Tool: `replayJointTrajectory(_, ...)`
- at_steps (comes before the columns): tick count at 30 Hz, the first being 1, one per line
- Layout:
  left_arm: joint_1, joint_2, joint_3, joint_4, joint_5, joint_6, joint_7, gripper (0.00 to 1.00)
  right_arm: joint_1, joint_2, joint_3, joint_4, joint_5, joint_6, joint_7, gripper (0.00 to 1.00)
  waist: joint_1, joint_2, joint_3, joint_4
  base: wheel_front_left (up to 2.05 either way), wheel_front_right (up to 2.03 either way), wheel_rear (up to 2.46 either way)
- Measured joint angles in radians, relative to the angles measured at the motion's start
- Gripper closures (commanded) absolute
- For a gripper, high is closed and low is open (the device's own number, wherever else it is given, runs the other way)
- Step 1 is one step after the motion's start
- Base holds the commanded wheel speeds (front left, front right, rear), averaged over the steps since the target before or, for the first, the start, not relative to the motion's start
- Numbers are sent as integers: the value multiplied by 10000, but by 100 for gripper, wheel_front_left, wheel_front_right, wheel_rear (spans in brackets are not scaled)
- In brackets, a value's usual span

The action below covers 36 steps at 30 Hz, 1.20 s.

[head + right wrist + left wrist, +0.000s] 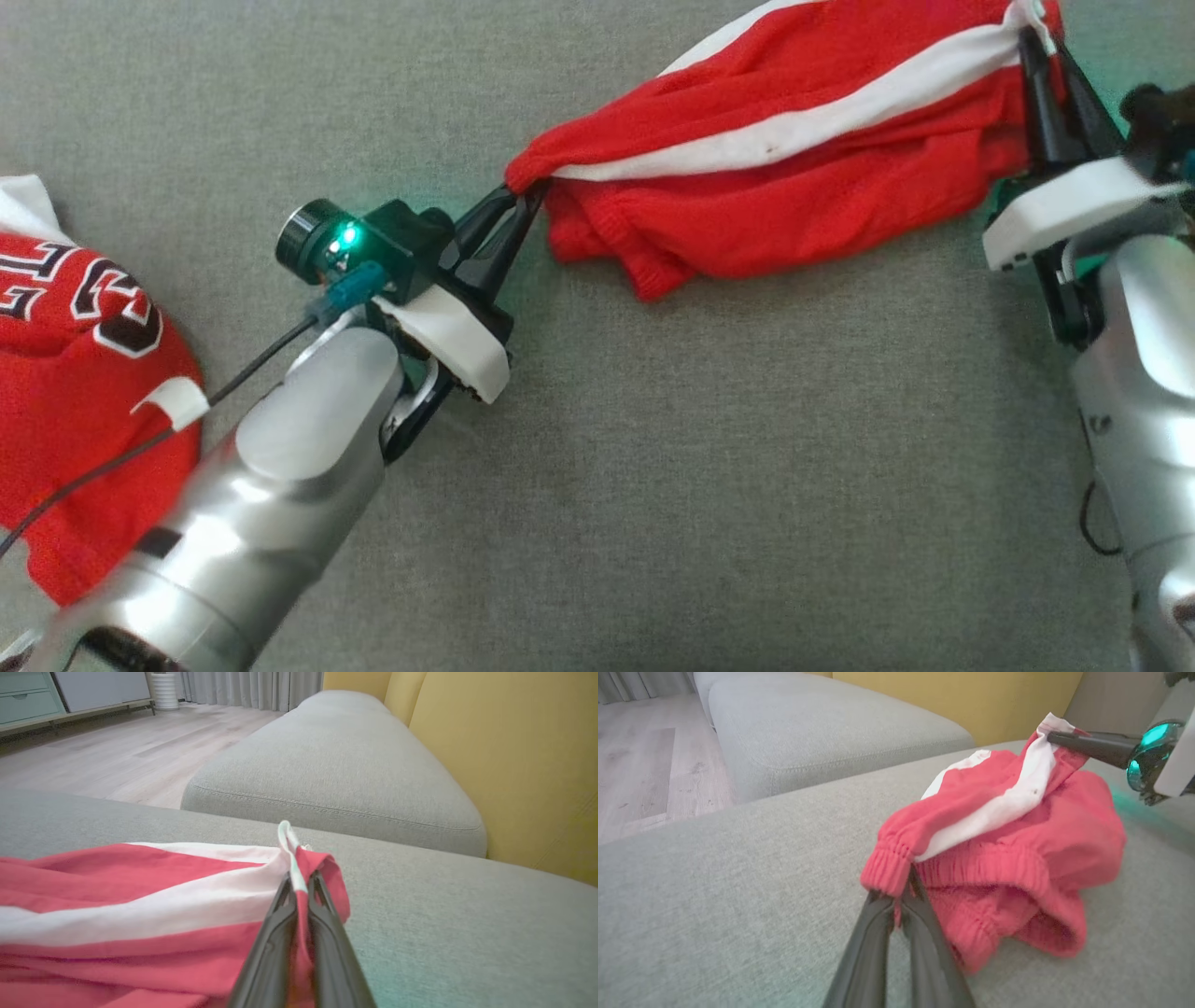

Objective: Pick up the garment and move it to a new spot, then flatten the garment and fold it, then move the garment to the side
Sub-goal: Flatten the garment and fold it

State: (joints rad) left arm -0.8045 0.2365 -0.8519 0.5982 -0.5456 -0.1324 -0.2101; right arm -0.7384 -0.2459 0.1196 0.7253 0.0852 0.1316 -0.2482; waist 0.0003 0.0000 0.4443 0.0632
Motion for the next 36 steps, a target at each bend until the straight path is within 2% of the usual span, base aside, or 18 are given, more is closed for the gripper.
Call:
replayJointTrajectory(1,-105,-40,-81,232,0,0,-63,100,-155,8,40,194,0,0,0,85,0,0,77,17,0,0,0)
replayJointTrajectory(2,-177,-73,-134,451,0,0,-132,100,-290,25,52,355,0,0,-10,75,0,0,136,26,0,0,0)
replayJointTrajectory(3,-217,-117,-167,652,0,0,-199,100,-394,54,58,441,-2,0,-15,56,0,0,175,27,0,0,0)
replayJointTrajectory(4,-234,-167,-199,830,0,0,-219,74,-473,102,61,491,-2,0,-25,0,0,0,188,16,0,0,0)
replayJointTrajectory(5,-239,-226,-222,974,0,0,-280,74,-525,151,56,506,-2,0,-25,0,-1,0,186,3,0,0,0)
replayJointTrajectory(6,-241,-288,-244,1078,-2,0,-305,64,-533,178,13,499,-12,0,-25,0,-3,0,167,-6,0,0,0)
replayJointTrajectory(7,-241,-318,-284,1160,-8,0,-309,44,-523,209,-113,460,-86,0,-25,0,-3,0,137,-17,0,0,0)
replayJointTrajectory(8,-240,-332,-334,1244,-36,0,-366,5,-500,236,-299,382,-188,0,-27,0,-2,0,96,-26,0,0,0)
replayJointTrajectory(9,-237,-345,-387,1325,-98,0,-391,0,-485,244,-435,322,-280,0,-27,0,-2,0,40,-32,0,0,0)
replayJointTrajectory(12,29,-351,-424,1321,-65,6,-393,0,-9,481,-1072,224,-353,0,-29,0,-3,0,-306,-44,0,0,0)
replayJointTrajectory(15,614,-345,79,558,209,297,-397,0,910,700,-1551,174,-238,0,-29,0,-4,0,-650,-20,0,0,0)
replayJointTrajectory(20,2293,-326,1231,-1394,1032,1375,-426,0,2147,903,-1925,288,399,0,-27,0,-6,0,-1298,113,0,0,0)
replayJointTrajectory(23,3599,-407,2109,-2767,1532,2090,-439,0,2416,865,-2065,337,738,0,-27,0,-7,1,-1603,326,0,0,0)
replayJointTrajectory(26,4906,-685,2924,-4008,1937,2583,-454,0,2373,767,-2266,401,1191,0,-27,0,-6,1,-1752,690,0,0,0)
replayJointTrajectory(31,6595,-1304,3628,-5544,2698,2974,-466,0,2050,255,-2871,1035,1223,0,-17,0,-5,1,-1791,1373,0,0,0)
replayJointTrajectory(36,6933,-1463,3503,-6134,4073,2941,-466,0,875,-268,-3793,1910,485,0,123,0,-4,1,-1599,1990,0,0,0)
